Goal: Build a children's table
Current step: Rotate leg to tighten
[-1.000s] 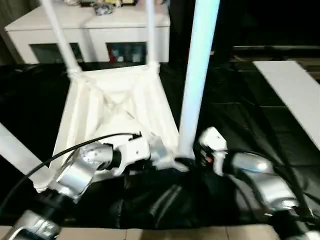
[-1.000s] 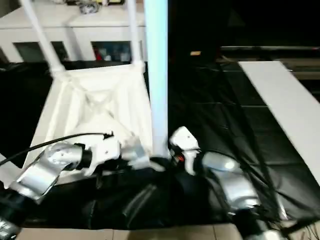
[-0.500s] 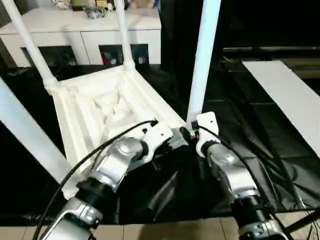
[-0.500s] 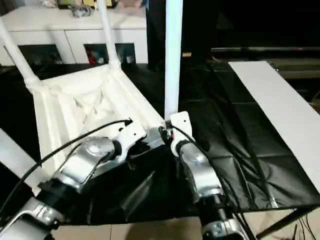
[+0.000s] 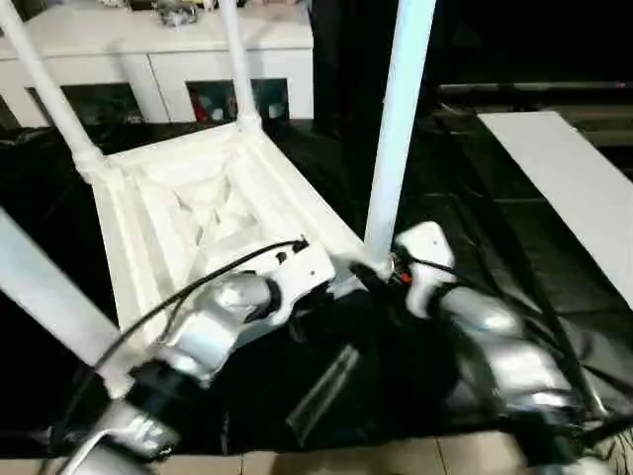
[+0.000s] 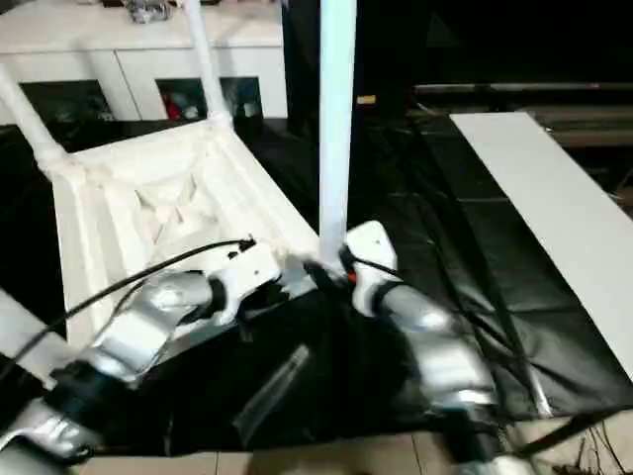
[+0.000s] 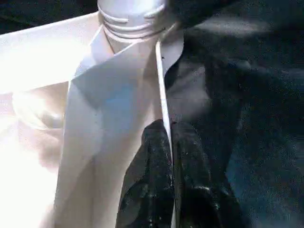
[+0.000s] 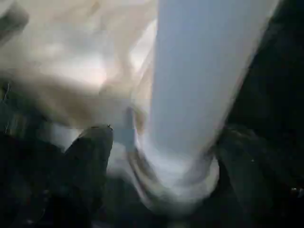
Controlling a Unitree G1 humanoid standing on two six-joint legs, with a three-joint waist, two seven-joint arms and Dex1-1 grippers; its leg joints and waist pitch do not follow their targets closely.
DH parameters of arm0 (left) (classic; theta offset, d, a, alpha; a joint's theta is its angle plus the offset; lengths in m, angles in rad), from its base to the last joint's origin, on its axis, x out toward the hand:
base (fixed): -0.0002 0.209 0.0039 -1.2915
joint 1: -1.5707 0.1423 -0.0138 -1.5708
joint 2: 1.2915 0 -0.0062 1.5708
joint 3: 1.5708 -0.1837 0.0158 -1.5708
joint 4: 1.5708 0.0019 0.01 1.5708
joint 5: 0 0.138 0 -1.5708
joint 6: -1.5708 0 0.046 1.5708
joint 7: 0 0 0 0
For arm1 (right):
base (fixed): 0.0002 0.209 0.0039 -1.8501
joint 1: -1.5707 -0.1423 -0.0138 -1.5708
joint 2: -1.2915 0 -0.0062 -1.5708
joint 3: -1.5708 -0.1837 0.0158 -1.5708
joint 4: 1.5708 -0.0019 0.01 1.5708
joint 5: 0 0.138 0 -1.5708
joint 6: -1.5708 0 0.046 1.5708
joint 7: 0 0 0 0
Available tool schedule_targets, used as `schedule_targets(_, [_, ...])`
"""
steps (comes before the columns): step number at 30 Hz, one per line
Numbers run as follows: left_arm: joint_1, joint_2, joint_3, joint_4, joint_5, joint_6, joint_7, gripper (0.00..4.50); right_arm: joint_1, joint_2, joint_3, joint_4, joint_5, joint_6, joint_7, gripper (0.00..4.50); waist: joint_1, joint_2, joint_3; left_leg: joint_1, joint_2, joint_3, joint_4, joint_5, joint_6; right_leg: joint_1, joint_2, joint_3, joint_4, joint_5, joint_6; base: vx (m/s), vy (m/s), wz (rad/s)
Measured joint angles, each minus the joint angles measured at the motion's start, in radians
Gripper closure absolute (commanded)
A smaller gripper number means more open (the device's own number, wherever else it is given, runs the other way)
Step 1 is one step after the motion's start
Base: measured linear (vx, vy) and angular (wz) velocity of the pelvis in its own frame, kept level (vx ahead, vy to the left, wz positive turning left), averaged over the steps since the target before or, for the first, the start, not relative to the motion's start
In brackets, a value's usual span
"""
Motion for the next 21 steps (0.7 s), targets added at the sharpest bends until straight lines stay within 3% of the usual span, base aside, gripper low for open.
schedule_targets(3, [0.029,0.086,0.002,-0.03,-0.051,-0.054,-0.116,4.5,0.042,-0.083,0.024,-0.03,0.016,-0.026,0.136,0.79,0.005,0.002,-0.001,-0.001,0.001,0.0,-0.001,0.003,0.005,-0.001,0.002,0.0,0.001,-0.008,-0.001,0.062,-0.009,-0.04])
schedule_targets(9, [0.051,0.137,-0.009,-0.075,-0.088,-0.068,-0.24,4.5,0.042,-0.112,0.045,-0.037,0.05,-0.04,0.235,0.79,0.035,0.003,-0.001,-0.001,-0.001,0.001,0.002,0.001,0.008,-0.002,-0.001,0.001,0.001,-0.009,-0.003,0.031,0.003,0.01])
schedule_targets(16, [0.056,0.153,-0.021,-0.082,-0.106,-0.07,-0.266,4.5,0.042,-0.111,0.056,-0.033,0.061,-0.047,0.281,0.79,0.035,0.002,-0.001,0.003,-0.001,0.004,0.007,-0.002,0.002,0.0,-0.002,0.003,0.008,-0.008,-0.004,0.0,0.0,0.0])
schedule_targets(21, [0.057,0.163,-0.02,-0.082,-0.106,-0.071,-0.271,4.5,0.042,-0.114,0.064,-0.018,0.062,-0.048,0.301,1.35,0.031,0.002,-0.001,0.004,-0.001,0.004,0.007,-0.001,0.001,0.0,-0.002,0.004,0.013,-0.009,-0.003,0.0,0.0,0.0])
